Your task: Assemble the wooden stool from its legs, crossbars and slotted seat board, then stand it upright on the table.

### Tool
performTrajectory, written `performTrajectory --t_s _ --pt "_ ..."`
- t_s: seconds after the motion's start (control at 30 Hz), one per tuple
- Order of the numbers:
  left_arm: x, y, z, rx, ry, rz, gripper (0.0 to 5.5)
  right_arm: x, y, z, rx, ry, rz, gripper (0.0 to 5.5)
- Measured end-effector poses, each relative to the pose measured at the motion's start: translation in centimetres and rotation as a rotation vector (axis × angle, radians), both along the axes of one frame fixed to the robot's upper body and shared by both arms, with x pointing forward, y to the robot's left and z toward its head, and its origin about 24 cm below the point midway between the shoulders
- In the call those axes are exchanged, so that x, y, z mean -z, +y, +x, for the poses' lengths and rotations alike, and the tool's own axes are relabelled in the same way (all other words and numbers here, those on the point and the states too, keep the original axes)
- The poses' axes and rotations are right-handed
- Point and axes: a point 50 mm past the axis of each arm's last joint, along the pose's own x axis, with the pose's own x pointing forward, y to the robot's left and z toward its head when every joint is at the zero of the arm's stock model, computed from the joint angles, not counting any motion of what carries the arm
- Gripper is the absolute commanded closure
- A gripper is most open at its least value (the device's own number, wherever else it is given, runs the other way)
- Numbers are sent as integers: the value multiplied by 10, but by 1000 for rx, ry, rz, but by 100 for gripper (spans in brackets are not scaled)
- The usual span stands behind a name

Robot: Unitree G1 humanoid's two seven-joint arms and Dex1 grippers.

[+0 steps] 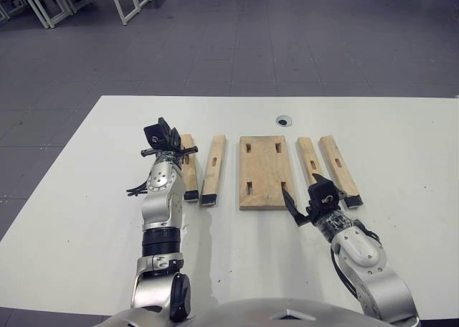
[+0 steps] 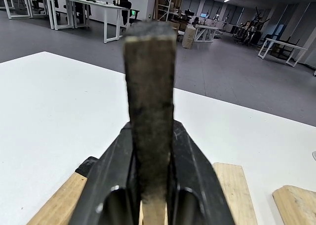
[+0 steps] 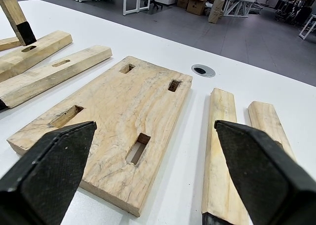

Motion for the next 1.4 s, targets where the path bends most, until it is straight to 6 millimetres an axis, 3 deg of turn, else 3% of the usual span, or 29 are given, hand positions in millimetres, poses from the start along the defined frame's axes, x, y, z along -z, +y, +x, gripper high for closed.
performTrajectory --t_s 0.63,0.83,1.13,1.4 --pt "17 5 -2 -41 25 15 509 -1 0 1 0 -4 -2 109" --pt "21 1 -7 55 121 60 509 0 0 1 2 7 -3 109" --pt "26 -3 -39 197 71 64 509 1 0 -1 7 20 -4 109" --pt "26 -7 -47 246 40 90 509 -1 -8 4 34 3 -6 109"
